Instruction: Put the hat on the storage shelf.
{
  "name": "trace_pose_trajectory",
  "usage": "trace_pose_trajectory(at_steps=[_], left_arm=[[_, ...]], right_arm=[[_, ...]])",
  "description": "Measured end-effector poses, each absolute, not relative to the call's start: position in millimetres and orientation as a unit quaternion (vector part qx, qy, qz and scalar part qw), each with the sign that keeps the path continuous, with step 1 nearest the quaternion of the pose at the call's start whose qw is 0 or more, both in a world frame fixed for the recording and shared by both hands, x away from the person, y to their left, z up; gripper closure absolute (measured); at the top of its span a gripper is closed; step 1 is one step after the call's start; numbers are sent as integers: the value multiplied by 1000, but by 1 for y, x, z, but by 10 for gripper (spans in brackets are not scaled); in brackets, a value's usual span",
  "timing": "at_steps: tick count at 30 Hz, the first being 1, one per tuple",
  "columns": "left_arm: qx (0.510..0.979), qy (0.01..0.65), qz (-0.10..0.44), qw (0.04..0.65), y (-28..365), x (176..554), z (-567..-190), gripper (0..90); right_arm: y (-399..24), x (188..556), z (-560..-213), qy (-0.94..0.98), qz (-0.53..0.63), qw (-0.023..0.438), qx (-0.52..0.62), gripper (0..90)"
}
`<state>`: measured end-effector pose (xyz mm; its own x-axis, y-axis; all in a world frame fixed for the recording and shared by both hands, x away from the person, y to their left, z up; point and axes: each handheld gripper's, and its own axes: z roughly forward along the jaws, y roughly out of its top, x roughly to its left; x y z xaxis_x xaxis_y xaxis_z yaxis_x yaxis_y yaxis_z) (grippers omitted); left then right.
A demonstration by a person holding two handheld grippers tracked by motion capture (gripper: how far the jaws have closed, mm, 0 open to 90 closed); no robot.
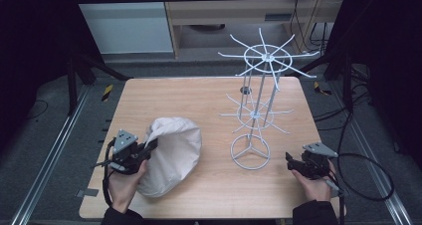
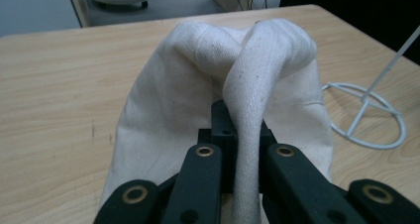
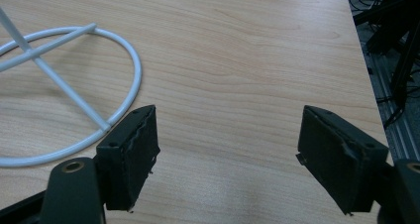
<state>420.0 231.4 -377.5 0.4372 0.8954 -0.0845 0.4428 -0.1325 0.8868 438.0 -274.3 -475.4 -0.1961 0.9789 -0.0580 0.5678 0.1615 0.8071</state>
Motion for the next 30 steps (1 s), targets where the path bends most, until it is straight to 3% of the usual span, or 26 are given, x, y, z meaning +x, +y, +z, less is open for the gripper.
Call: trace_pose_trajectory(at_steps=[30], left_arm=[[618,399,284,615,252,376,-313,875]], right_arm=[[-275,437,-476,698,341,325,539,248]])
